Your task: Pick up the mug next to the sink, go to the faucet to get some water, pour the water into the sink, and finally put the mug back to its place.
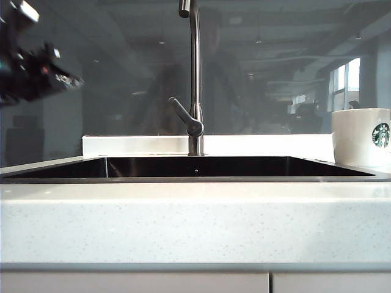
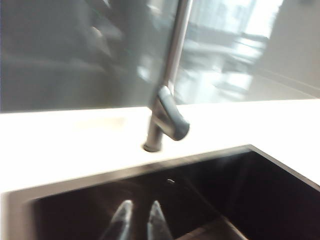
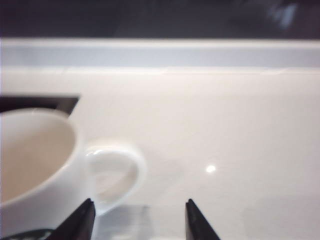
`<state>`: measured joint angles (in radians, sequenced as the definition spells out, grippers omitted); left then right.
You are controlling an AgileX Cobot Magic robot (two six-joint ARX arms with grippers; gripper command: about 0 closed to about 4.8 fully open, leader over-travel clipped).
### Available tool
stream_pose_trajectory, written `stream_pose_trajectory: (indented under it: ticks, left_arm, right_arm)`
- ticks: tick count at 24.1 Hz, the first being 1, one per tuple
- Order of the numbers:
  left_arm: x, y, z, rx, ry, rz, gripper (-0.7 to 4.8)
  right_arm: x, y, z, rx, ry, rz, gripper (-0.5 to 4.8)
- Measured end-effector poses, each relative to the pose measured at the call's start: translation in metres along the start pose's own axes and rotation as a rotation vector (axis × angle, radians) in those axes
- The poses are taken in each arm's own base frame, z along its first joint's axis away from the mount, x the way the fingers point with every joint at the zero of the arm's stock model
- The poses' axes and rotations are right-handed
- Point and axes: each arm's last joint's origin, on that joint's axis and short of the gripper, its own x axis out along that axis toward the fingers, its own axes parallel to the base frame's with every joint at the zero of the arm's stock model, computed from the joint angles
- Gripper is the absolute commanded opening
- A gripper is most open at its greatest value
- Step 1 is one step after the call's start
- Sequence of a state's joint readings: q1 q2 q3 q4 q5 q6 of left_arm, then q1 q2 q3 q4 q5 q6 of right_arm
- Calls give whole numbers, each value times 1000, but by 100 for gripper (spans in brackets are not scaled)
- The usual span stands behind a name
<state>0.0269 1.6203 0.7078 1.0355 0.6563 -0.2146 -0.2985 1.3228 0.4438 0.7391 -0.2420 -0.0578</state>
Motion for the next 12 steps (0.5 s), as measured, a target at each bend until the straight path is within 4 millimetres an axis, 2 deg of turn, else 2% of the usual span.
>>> stream_pose_trajectory:
  ticks: [2,5,12]
  left_arm:
    - [23,15,-8,-46,29,-83,32]
    - [46,28,-18,-84,45,-128,32]
    - [61,34,-17,-72,28,-128,30]
  right_arm:
    - [21,-1,-2,-15,26,57,253]
    - [46,-6,-8,-11,58,62,252]
    - [73,-12,-17,-10,62,65,245]
